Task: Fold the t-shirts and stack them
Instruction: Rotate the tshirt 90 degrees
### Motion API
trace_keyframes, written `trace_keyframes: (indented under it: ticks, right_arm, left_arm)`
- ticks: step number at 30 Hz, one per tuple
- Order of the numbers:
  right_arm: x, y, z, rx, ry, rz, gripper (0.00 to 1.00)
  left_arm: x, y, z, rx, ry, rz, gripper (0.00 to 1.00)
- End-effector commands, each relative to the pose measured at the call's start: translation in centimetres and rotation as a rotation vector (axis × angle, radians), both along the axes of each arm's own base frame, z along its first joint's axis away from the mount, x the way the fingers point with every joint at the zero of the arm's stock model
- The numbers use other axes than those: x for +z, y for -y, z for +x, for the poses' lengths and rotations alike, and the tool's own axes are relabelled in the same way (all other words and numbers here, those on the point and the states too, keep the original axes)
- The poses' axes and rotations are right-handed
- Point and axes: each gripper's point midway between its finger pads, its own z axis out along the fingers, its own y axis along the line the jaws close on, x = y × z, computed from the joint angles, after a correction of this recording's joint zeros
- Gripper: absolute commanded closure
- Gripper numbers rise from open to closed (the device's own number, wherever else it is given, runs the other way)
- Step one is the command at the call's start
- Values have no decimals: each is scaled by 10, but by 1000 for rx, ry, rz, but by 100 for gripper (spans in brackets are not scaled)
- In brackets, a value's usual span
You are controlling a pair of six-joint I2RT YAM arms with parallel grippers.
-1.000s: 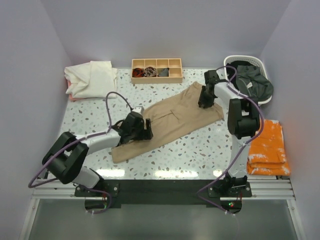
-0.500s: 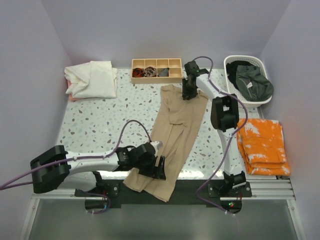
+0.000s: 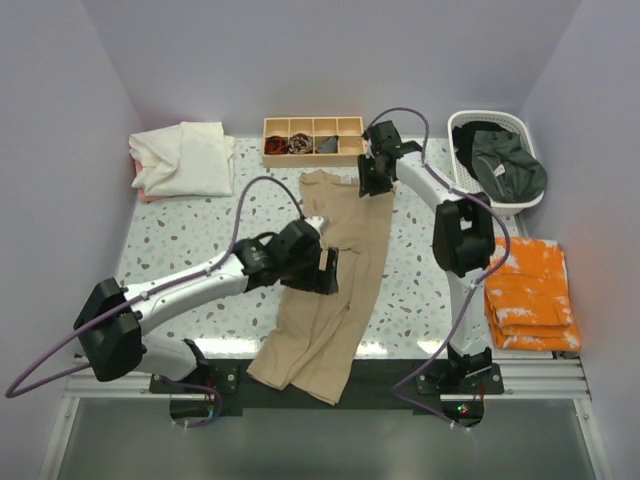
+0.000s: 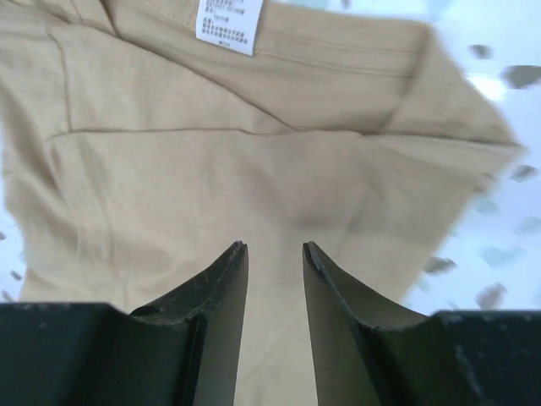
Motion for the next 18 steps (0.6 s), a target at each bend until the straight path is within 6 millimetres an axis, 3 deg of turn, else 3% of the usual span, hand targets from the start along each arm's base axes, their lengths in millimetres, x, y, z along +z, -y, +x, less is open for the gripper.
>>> trace_keyframes:
  ticks: [1,2,3,4,5,6,7,8,9,11,14,18]
  right_arm:
    - [134,29,5,-72,314,30,63]
    - [137,37,-5,-103,305,13,63]
    - [126,46,-17,-128,273,-19,63]
    - [125,50,-27,-136,259,-19,63]
    - [146,51,-38,-146,303,11,63]
    - [125,54,-55,-141,255,5,63]
    - [126,54,-67,-151,245,32,63]
    - [142,55,-78,-153,284,62,63]
    - [126,60,-96,-156,244,57,63]
    - [124,57,-118,-145,231,93,62]
    - [118,52,-165,-98,185,161,62]
    - [111,36,-229,8,112,300,60]
  left_arm:
    - [38,-9,94,30,240,-15,14]
    - [41,-8,109,9,285,-11,14]
    - [42,-4,122,-2,299,-28,14]
    - [41,13,140,-25,314,-52,14]
    - [39,21,150,-63,332,-54,14]
    - [37,29,159,-83,336,-64,16]
    - [30,45,175,-107,323,-73,16]
    - [26,54,182,-138,327,-75,16]
    - [22,60,190,-148,327,-81,17]
    - [11,79,208,-182,317,-117,17]
    - [-6,89,231,-189,303,-145,17]
    - [-24,80,267,-154,295,-190,17]
